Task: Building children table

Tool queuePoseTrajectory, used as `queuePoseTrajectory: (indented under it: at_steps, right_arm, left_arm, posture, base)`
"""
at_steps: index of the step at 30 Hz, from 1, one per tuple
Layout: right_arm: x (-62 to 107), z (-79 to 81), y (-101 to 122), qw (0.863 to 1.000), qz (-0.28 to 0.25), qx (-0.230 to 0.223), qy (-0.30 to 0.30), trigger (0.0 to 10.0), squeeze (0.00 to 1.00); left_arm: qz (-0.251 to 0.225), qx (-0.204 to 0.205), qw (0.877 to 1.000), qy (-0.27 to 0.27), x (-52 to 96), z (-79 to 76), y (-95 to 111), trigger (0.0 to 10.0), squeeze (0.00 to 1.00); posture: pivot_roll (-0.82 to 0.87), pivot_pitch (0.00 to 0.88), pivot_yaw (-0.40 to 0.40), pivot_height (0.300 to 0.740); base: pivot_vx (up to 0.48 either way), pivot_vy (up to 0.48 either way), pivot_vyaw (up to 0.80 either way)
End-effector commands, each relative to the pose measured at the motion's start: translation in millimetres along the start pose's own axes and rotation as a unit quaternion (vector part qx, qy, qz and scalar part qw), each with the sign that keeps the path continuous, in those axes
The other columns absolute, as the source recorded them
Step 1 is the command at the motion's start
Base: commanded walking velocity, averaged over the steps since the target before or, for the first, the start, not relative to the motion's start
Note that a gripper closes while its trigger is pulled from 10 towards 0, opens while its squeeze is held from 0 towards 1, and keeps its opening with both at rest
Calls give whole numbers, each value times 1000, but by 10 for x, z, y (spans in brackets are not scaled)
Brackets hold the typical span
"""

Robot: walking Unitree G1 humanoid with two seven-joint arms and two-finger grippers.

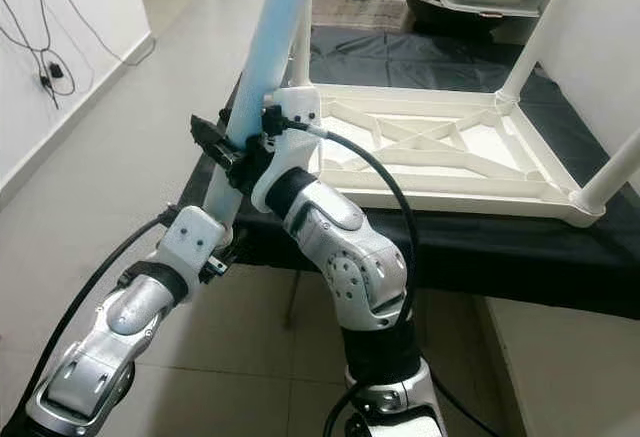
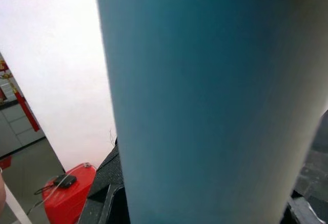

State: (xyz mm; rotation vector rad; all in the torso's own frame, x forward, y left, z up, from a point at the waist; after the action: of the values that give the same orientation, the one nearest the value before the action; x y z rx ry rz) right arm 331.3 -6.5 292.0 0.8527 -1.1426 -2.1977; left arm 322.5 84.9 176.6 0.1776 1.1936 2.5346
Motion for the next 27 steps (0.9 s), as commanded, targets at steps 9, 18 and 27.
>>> queuePoseTrajectory:
  at_steps: [9, 18, 27]
  right_arm:
    - [26, -28, 18, 1000, -8, 14, -6, 10000, 808]
    - [193, -324, -47, 993, 84, 6, 79, 10000, 0]
    - [359, -177, -145, 966, 165, -57, 191, 10000, 0]
  left_arm:
    - [20, 4, 1000, -21, 70, -77, -131, 10000, 0]
    - [-35, 153, 964, -214, 637, -411, -30, 10000, 0]
    - [-28, 249, 915, -316, 968, -513, -26, 10000, 0]
  posture:
    - [72, 62, -40, 740]
    - [89, 73, -47, 740]
    - [94, 84, -48, 740]
  base:
    - [0, 0, 0]
    - [0, 0, 0]
    - [0, 0, 0]
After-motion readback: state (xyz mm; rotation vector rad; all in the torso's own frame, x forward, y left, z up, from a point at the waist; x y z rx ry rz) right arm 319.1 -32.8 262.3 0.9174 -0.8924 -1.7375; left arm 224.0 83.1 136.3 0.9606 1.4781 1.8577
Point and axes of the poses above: a point about 5 cm out from each wrist's last joint towards the gripper, its own x axis pointing back from the gripper into the wrist, its own y axis along the axis of the wrist's last joint, z = x × y, the point moved 5 cm from there along -x, pointing out of the wrist towards the gripper, and after that the axes turned 15 degrees about -x, right-handed, at the moved point
